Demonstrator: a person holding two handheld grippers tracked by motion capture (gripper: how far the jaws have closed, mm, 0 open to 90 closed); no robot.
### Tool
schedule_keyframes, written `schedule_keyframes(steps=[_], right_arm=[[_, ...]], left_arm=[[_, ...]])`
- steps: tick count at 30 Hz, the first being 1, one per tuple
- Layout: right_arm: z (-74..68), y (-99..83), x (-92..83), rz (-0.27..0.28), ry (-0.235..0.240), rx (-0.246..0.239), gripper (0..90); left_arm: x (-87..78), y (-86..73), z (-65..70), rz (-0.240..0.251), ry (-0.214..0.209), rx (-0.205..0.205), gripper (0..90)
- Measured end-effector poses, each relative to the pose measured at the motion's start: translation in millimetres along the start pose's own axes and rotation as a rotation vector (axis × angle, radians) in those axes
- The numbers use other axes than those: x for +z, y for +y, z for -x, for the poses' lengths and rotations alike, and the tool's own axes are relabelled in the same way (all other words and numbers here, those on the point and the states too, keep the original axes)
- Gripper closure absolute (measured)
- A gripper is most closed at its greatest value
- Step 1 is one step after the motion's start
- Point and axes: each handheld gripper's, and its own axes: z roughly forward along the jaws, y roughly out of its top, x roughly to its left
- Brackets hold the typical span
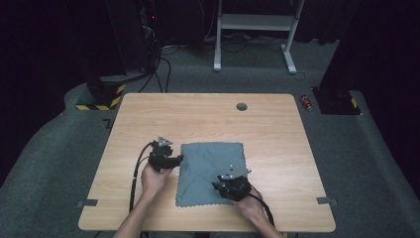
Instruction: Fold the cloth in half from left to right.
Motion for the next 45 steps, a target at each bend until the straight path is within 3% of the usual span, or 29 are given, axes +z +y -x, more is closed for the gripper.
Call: schedule_keyframes(steps=[2, 5, 7, 8, 12, 16, 19, 25, 27, 29, 31, 35, 40, 45], right_arm=[[-4.6, 3.8, 2.2, 0.003, 0.01, -0.014, 63.7], [-12.5, 9.6, 6.4, 0.008, 0.03, -0.037, 63.6], [-18.4, 13.1, 9.7, 0.015, 0.043, -0.053, 62.9], [-21.4, 14.7, 12.0, 0.018, 0.05, -0.063, 62.5], [-34.4, 20.4, 20.4, 0.011, 0.096, -0.085, 62.4], [-50.2, 28.2, 27.8, 0.007, 0.128, -0.132, 63.5], [-62.5, 33.2, 32.9, 0.018, 0.154, -0.169, 64.4], [-88.7, 35.2, 43.6, 0.001, 0.2, -0.226, 64.8], [-95.6, 35.3, 45.8, -0.005, 0.2, -0.245, 64.7], [-99.8, 35.9, 48.2, -0.005, 0.206, -0.259, 64.4], [-102.9, 36.4, 50.1, -0.011, 0.207, -0.263, 64.3], [-109.1, 35.5, 52.5, -0.021, 0.2, -0.292, 64.7], [-108.7, 35.8, 52.9, -0.026, 0.21, -0.28, 68.1], [-107.9, 35.4, 52.8, -0.022, 0.207, -0.28, 76.8]], left_arm=[[0.4, 2.2, -1.5, 0.025, -0.002, -0.011, 46.3], [5.1, 9.0, -2.5, -0.013, 0.013, 0.003, 45.5], [6.3, 11.2, -4.0, 0.008, 0.015, -0.002, 46.2], [7.5, 13.0, -4.9, 0.001, 0.009, -0.013, 46.7], [13.7, 19.9, -6.7, -0.019, 0.028, 0.004, 45.9], [19.1, 20.3, -10.1, -0.009, 0.027, -0.026, 46.2], [24.5, 18.8, -13.5, -0.025, 0.036, -0.028, 46.3], [28.1, 19.1, -19.6, -0.002, 0.052, -0.05, 47.2], [30.6, 22.5, -20.8, -0.032, 0.061, -0.037, 46.7], [31.9, 27.1, -19.2, -0.027, 0.073, -0.021, 46.4], [32.3, 28.9, -18.1, 0.004, 0.069, -0.033, 47.6], [42.3, 27.7, -20.3, -0.054, 0.09, -0.012, 47.2], [46.3, 34.3, -15.3, -0.065, 0.095, 0.021, 47.9], [48.0, 34.0, -11.6, -0.064, 0.082, 0.033, 57.8]])
